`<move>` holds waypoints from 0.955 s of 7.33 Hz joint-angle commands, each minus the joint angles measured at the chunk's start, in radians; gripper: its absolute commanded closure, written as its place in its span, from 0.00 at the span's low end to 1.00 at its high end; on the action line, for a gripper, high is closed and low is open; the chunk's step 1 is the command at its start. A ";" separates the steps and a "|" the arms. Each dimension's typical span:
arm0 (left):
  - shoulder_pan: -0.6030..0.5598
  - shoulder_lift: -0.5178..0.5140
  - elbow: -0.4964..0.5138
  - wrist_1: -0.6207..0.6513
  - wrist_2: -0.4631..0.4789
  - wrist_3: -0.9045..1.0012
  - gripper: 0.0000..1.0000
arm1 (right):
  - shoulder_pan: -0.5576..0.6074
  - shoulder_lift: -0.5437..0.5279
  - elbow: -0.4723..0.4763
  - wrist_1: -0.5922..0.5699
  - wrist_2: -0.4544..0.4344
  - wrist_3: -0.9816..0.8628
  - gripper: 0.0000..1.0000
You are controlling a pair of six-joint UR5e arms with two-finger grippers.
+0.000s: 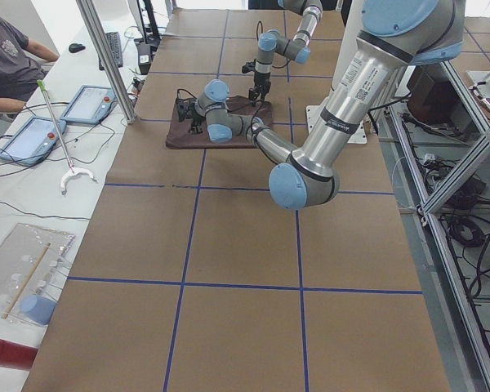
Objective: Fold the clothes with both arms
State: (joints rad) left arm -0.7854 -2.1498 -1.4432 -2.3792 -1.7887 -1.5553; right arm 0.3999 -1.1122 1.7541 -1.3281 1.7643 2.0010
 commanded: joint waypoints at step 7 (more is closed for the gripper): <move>0.000 -0.001 -0.011 0.005 0.000 0.000 0.36 | -0.026 -0.009 -0.005 0.001 -0.002 0.018 1.00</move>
State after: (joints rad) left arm -0.7854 -2.1493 -1.4509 -2.3753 -1.7874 -1.5555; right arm 0.3764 -1.1202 1.7504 -1.3281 1.7626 2.0150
